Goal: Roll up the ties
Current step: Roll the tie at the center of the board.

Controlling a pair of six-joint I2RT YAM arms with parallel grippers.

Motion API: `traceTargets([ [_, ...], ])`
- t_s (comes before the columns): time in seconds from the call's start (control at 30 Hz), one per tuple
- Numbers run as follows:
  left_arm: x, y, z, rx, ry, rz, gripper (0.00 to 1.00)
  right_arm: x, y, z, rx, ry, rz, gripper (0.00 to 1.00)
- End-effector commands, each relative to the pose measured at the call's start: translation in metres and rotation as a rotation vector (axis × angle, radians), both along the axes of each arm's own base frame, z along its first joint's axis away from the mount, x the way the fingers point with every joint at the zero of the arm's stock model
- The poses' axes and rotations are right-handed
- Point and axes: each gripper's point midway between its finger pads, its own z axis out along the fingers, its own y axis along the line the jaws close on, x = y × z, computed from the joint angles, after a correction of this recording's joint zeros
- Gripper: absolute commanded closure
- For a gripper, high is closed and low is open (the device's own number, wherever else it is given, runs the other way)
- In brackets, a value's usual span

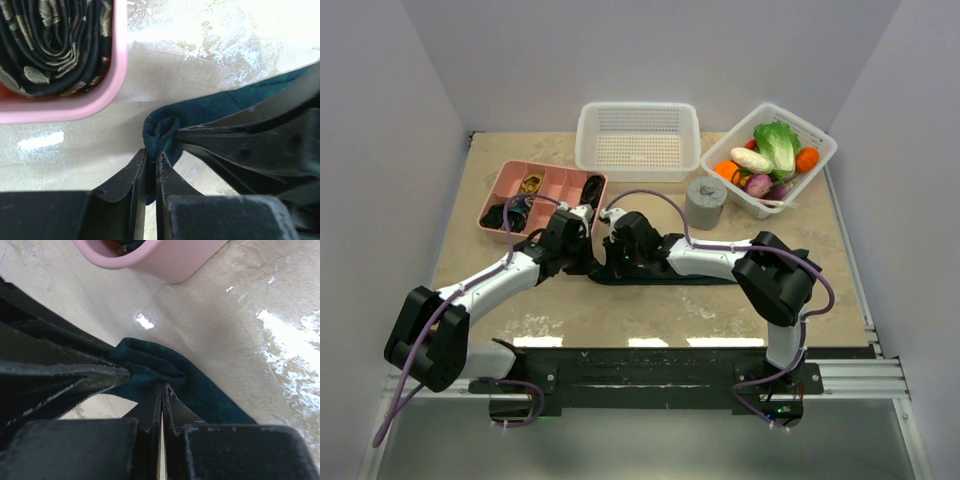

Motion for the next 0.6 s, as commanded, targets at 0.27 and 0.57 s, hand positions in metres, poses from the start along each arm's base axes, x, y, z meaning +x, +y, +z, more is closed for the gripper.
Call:
traceTargets([
  [0.27,0.02,-0.034,0.033,-0.056,-0.09,-0.039,1.0,-0.002,0.014,-0.005,0.084,0.032,-0.026,1.0],
  [0.57,0.017,-0.042,0.022,-0.028,-0.067,-0.051,1.0,-0.002,0.012,-0.004,0.14,0.04,-0.08,1.0],
])
